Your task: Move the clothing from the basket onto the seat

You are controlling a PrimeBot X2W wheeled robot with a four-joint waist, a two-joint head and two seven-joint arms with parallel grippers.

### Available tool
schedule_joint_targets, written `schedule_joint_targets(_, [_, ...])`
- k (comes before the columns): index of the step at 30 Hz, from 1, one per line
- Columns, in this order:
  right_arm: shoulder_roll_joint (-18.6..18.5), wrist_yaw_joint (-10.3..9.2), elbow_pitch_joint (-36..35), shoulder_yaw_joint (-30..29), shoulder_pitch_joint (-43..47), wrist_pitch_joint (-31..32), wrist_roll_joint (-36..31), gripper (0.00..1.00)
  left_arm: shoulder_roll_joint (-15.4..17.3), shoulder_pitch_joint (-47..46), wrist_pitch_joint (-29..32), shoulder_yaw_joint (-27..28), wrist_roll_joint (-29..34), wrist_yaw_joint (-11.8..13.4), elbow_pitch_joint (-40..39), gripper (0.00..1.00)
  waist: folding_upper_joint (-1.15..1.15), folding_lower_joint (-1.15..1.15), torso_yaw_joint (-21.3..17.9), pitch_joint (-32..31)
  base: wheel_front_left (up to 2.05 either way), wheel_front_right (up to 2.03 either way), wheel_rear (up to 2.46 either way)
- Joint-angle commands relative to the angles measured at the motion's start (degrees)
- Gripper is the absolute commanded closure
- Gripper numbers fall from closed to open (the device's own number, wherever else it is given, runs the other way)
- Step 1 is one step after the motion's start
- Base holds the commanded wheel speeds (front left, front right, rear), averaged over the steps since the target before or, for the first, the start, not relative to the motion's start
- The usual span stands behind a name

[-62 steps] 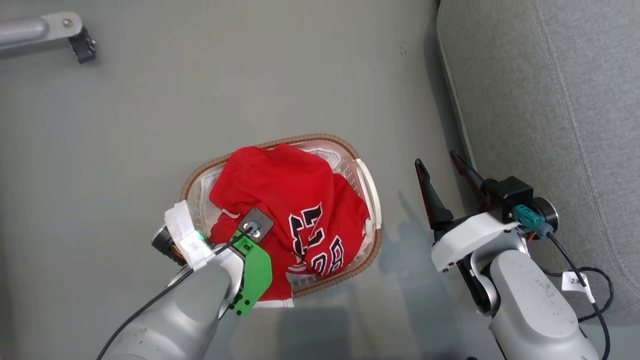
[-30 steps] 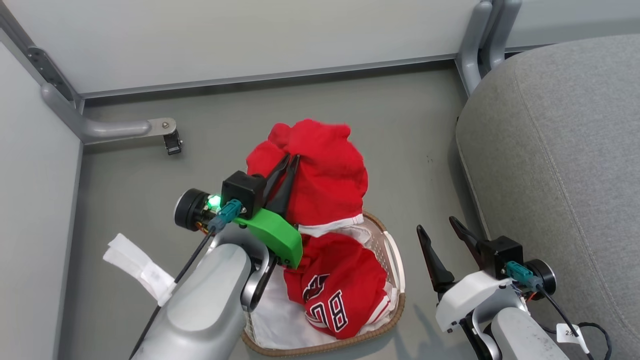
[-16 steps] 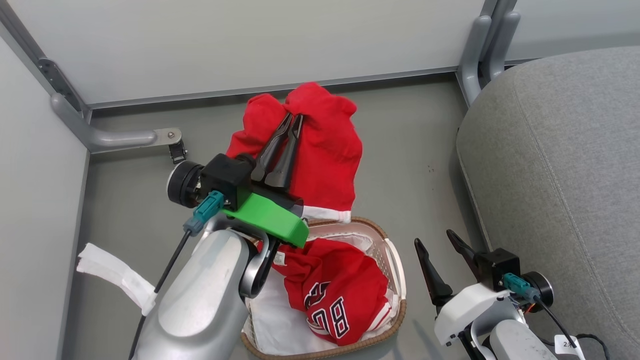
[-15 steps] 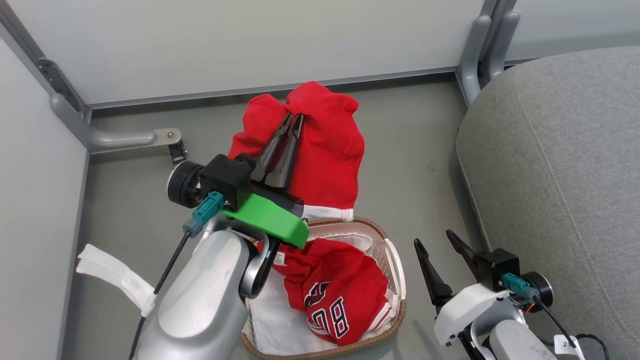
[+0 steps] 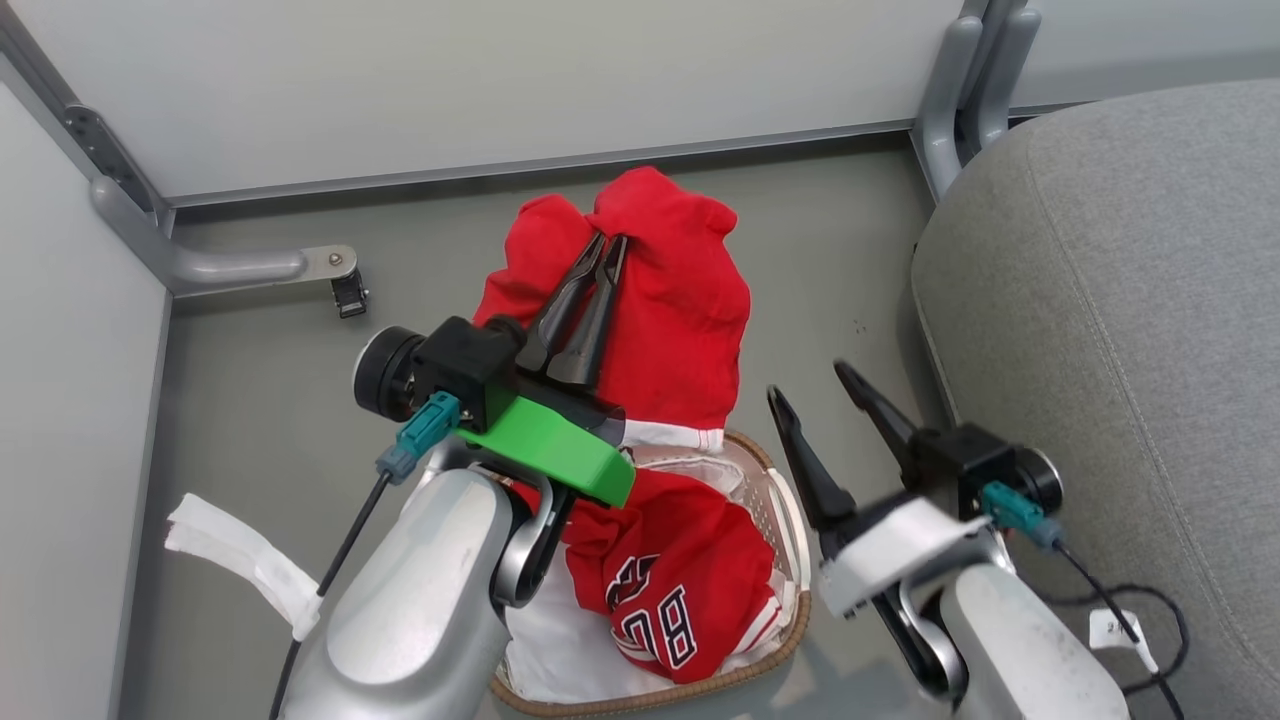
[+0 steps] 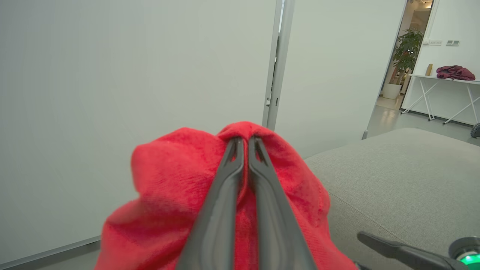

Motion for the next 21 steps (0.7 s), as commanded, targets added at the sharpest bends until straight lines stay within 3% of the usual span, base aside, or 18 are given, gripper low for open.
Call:
schedule_joint_targets(1, [-0.2, -0.04, -1.4, 0.9, -1.6, -0.2, 0.5, 0.00, 0.1, -0.2, 0.0, -0.1, -0.3, 0.3, -0.3, 1.00, 0.00, 0.00, 0.1, 0.2, 0.00, 0.00, 0.00])
schedule_joint_targets(9, [-0.2, -0.04, -4.1, 5.5, -8.5, -0.2, 4.1, 0.00, 0.1, -0.3, 0.0, -1.9, -0.1, 0.0, -0.3, 1.00, 0.00, 0.00, 1.1, 0.1, 0.00, 0.00, 0.00])
schedule_joint_targets(15, [-0.4, -0.04, 2.3, 6.6, -11.7, -0.2, 9.7, 0.00, 0.1, -0.7, 0.0, -4.6, -0.6, -0.6, -0.7, 1.00, 0.00, 0.00, 2.6, 0.1, 0.00, 0.00, 0.00])
schedule_joint_targets(21, [-3.0, -0.06, 7.6, 13.8, -16.1, -0.2, 17.3, 0.00, 0.1, -1.5, 0.0, -7.6, -1.4, -0.8, -0.9, 1.00, 0.00, 0.00, 4.0, 0.2, 0.00, 0.00, 0.00])
